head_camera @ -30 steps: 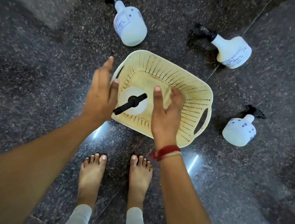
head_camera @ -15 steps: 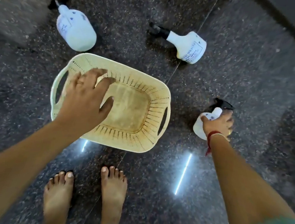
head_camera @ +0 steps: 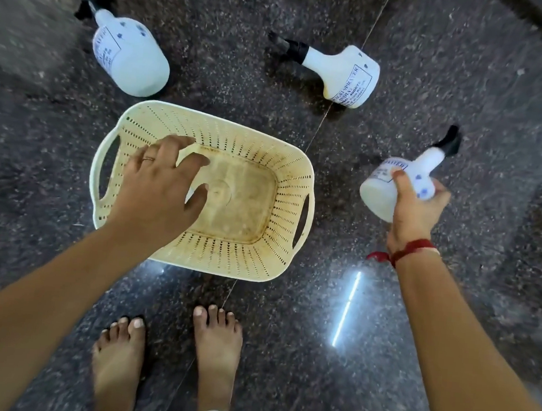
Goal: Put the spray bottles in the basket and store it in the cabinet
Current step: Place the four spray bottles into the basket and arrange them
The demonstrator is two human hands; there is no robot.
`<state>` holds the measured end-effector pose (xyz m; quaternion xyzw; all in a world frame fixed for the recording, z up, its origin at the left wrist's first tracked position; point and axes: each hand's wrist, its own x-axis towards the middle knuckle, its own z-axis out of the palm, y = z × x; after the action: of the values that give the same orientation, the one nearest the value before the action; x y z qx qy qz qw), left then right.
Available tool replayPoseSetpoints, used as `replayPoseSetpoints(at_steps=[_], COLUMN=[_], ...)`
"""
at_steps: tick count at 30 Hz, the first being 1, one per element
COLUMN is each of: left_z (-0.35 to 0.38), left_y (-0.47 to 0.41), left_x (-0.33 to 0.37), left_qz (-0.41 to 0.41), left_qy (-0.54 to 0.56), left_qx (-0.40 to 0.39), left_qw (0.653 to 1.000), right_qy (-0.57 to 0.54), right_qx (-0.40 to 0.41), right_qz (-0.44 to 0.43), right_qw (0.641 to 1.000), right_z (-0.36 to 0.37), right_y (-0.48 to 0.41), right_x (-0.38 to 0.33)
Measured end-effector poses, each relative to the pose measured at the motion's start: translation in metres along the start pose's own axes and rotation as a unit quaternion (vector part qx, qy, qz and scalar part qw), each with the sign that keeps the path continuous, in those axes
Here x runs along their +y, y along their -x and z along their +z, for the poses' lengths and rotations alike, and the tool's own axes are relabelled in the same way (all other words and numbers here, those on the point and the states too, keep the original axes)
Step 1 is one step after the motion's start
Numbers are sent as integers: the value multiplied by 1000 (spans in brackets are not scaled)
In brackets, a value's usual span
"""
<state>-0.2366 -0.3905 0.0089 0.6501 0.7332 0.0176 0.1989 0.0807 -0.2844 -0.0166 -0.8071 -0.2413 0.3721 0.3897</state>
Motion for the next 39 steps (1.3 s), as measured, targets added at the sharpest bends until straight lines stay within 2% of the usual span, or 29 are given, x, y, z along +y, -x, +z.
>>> replayPoseSetpoints(at_steps=[2,5,7,9,12,14,15,18,22,26,29,30,32,34,35,37,39], left_z=[-3,-11,-23,-38,-59,-69,-71,-65,-43,-25,-12,-7,3,11,15,20,23], left_y=[1,1,2,5,10,12,14,21,32,39,42,43,48,54,57,60,62], left_x=[-1,-1,2,11,28,35,34,28,22,23,25,25,25,26,26,24,22], left_qz=[2,16,8,0,41,80,80,25,-29,-15,31,38,51,63,67,63,59], left_qy=[26,95,204,353,524,588,598,559,516,431,335,309,272,248,239,231,228], left_qx=[4,28,48,95,167,182,184,167,127,60,20,12,-1,-31,-47,-58,-53], left_qw=[1000,995,978,931,834,784,776,812,847,900,941,950,961,966,968,969,970], right_qy=[-42,-11,17,45,90,94,93,107,182,291,313,303,257,147,64,-44,-61], right_qx=[-43,-120,-176,-219,-249,-261,-261,-254,-272,-303,-314,-297,-229,-166,-154,-141,-143], right_qz=[-123,-298,-340,-352,-411,-430,-426,-398,-378,-347,-326,-319,-255,-119,-44,59,68], right_qw=[991,947,924,909,873,859,861,875,866,838,835,847,904,968,985,987,986], right_z=[2,9,21,35,53,62,66,74,73,58,51,51,53,57,59,59,60], right_y=[31,86,125,162,198,209,214,218,207,193,192,195,203,210,214,218,222], right_x=[-26,-48,-43,-30,-3,16,23,44,69,84,82,79,70,55,48,41,39])
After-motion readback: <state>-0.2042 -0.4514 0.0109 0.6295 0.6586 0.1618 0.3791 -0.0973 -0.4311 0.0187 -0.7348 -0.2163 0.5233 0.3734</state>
